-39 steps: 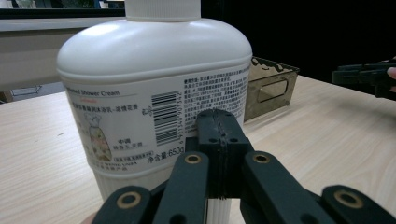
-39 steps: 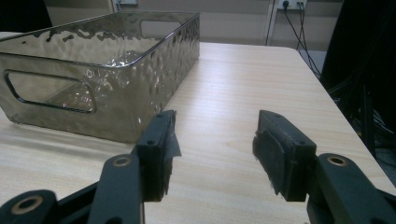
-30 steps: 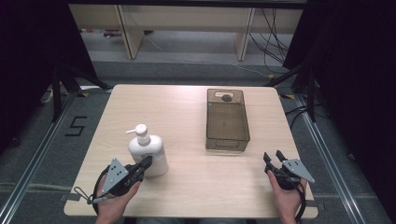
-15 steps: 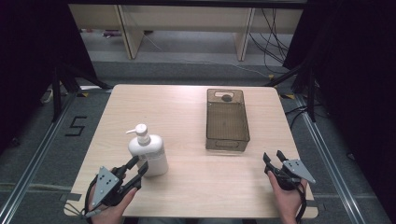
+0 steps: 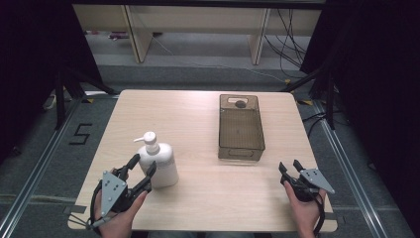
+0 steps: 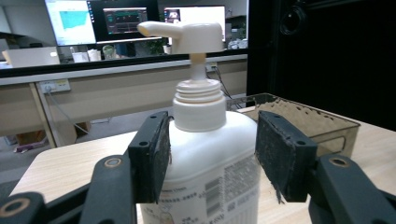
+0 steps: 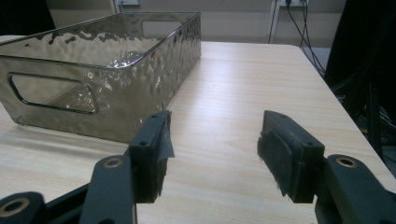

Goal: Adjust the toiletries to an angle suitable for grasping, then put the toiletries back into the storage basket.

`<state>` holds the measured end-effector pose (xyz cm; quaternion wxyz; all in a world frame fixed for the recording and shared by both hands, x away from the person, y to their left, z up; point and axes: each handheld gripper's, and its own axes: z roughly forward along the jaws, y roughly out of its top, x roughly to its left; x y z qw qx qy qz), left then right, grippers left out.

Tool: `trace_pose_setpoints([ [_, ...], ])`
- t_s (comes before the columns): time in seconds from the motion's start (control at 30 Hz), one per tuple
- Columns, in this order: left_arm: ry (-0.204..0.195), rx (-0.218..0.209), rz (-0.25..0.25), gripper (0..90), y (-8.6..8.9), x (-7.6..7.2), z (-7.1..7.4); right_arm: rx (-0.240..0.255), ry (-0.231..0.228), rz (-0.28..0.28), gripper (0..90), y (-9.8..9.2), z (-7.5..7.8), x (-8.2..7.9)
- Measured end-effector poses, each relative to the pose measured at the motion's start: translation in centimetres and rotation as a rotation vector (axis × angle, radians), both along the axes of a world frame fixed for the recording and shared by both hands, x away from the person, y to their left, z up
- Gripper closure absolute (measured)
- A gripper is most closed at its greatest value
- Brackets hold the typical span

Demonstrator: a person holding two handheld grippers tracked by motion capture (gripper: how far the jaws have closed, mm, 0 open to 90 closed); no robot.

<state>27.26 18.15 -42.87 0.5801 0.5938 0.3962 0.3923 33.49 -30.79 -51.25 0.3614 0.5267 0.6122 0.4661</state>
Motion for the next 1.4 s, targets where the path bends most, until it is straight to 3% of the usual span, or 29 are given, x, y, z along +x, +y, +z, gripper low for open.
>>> trace_pose_setpoints([
  [0.07, -0.001, -0.001, 0.001, 44.5, 0.0, 0.0, 0.0, -0.025, -0.013, 0.006, 43.9, -0.2, 0.0, 0.0],
  [0.13, -0.006, -0.001, 0.0, 44.3, 0.0, 0.0, 0.1, -0.003, -0.024, 0.02, 43.9, -0.1, -0.1, 0.1],
  [0.37, -0.005, -0.002, 0.009, 44.2, -0.1, 0.1, 0.1, -0.036, -0.006, 0.003, 43.8, -0.2, 0.0, 0.1],
  [0.4, -0.008, 0.0, 0.01, 44.2, -0.1, 0.2, 0.2, -0.014, -0.002, 0.004, 43.8, 0.0, 0.0, 0.1],
  [0.6, -0.012, 0.0, 0.028, 44.3, -0.5, 0.3, 0.6, 0.002, 0.0, 0.014, 43.6, 0.0, 0.0, 0.1],
  [0.77, -0.005, -0.013, 0.053, 44.7, -0.8, 0.5, 0.9, -0.008, 0.006, 0.012, 43.5, 0.1, 0.0, 0.3],
  [0.8, -0.005, -0.013, 0.055, 44.9, -0.8, 0.6, 1.0, -0.038, -0.008, 0.01, 43.4, -0.1, 0.0, 0.2],
  [0.87, -0.004, -0.015, 0.053, 45.0, -1.0, 0.7, 1.2, -0.036, -0.016, 0.006, 43.5, 0.0, 0.0, 0.2],
  [0.93, -0.002, -0.016, 0.054, 45.2, -1.2, 0.8, 1.3, -0.05, -0.001, -0.003, 43.4, -0.1, 0.0, 0.2],
  [1.07, 0.004, -0.02, 0.062, 45.5, -1.6, 1.1, 1.6, -0.021, 0.012, 0.002, 43.4, 0.2, 0.0, 0.1],
  [1.23, -0.005, -0.028, 0.071, 45.8, -1.8, 1.4, 2.1, -0.04, -0.009, 0.002, 43.4, -0.1, 0.0, 0.2],
  [1.27, -0.005, -0.027, 0.076, 45.9, -1.8, 1.4, 2.3, -0.003, 0.019, -0.004, 43.3, 0.2, 0.0, 0.1],
  [1.3, -0.004, -0.028, 0.079, 45.9, -1.9, 1.5, 2.4, -0.003, 0.019, -0.004, 43.3, 0.2, 0.0, 0.1],
  [1.33, 0.0, -0.028, 0.087, 46.0, -2.0, 1.7, 2.7, -0.041, -0.001, 0.005, 43.3, -0.1, 0.0, 0.2],
  [1.4, 0.001, -0.028, 0.088, 46.1, -2.1, 1.8, 2.8, -0.042, -0.011, 0.003, 43.3, -0.1, 0.0, 0.2],
])
